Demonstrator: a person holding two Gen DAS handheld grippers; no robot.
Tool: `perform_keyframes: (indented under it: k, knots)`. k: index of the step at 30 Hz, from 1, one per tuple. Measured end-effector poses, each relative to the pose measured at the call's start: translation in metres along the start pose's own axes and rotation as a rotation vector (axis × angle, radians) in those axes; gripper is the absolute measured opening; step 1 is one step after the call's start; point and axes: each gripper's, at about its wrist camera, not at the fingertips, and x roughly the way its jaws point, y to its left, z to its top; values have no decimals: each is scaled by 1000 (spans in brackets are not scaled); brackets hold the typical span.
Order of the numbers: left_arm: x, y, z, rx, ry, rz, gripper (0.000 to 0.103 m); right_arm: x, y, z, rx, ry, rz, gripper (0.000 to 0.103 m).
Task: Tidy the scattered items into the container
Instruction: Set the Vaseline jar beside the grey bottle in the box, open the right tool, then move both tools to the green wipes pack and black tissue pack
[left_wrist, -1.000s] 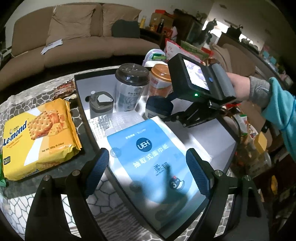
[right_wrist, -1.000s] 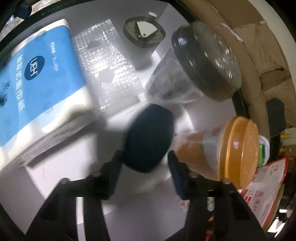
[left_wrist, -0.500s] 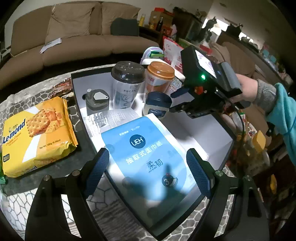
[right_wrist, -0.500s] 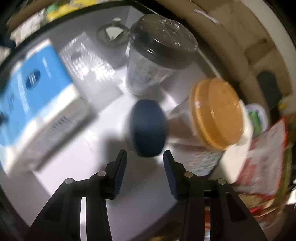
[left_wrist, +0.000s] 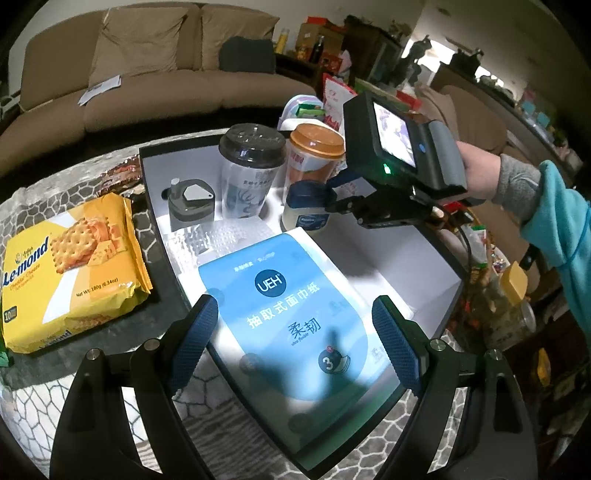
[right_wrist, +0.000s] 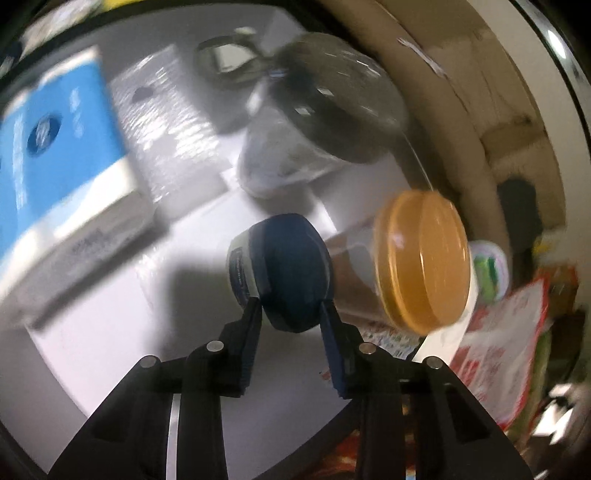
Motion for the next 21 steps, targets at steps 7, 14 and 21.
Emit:
perform_keyframes:
  k: [7,14,21]
  knots:
    - [-5,1,-3,-14,16,1,84,7,22,-5,-156,35,-109,29]
    - [-40,9,-5,-34,-18,38,89,-60,-24,-42,417,-166,22,70]
    - [-97,58,-48,-151,-57,134,89,-132,-14,-35,685,-366,190,73]
